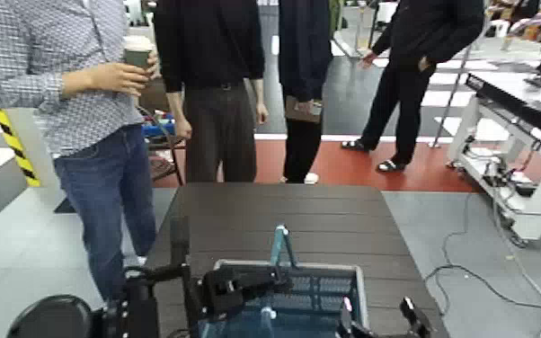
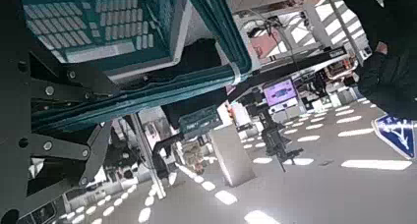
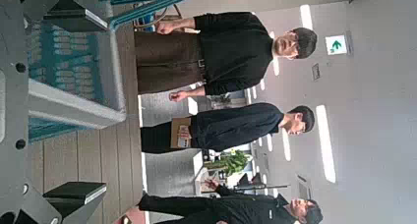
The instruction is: Grasp the handle of the crate.
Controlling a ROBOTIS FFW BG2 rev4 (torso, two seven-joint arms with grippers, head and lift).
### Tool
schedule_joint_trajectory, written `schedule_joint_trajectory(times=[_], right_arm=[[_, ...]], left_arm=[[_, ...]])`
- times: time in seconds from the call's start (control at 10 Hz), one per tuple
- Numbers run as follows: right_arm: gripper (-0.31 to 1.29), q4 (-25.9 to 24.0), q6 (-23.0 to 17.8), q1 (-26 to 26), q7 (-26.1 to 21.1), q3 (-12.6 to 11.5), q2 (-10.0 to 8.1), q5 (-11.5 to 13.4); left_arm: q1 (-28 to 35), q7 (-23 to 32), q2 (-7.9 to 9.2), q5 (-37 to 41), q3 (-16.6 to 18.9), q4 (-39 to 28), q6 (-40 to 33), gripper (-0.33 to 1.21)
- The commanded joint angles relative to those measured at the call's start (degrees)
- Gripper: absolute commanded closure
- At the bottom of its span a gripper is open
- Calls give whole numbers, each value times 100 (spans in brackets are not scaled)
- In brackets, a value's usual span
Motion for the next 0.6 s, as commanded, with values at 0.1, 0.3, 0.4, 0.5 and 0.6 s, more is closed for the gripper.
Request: schedule_joint_trajectory(times=[0.1,0.3,0.4,0.5,0.6], right_arm=[[15,3,-9,0,-9,-9,0,5],[15,30,-18,0,-26,-9,0,14],[15,39,-26,-9,-35,-9,0,23],[15,39,-35,-9,-53,-9,0,40],[15,47,-35,-9,-79,0,-9,67]], left_arm=[[138,92,-39,261,22,-56,70,119],[199,118,-65,472,14,-30,53,119],[208,109,-91,543,5,-3,53,119],[199,101,-83,578,-21,23,44,119],[190,101,-83,587,-30,41,44,119]])
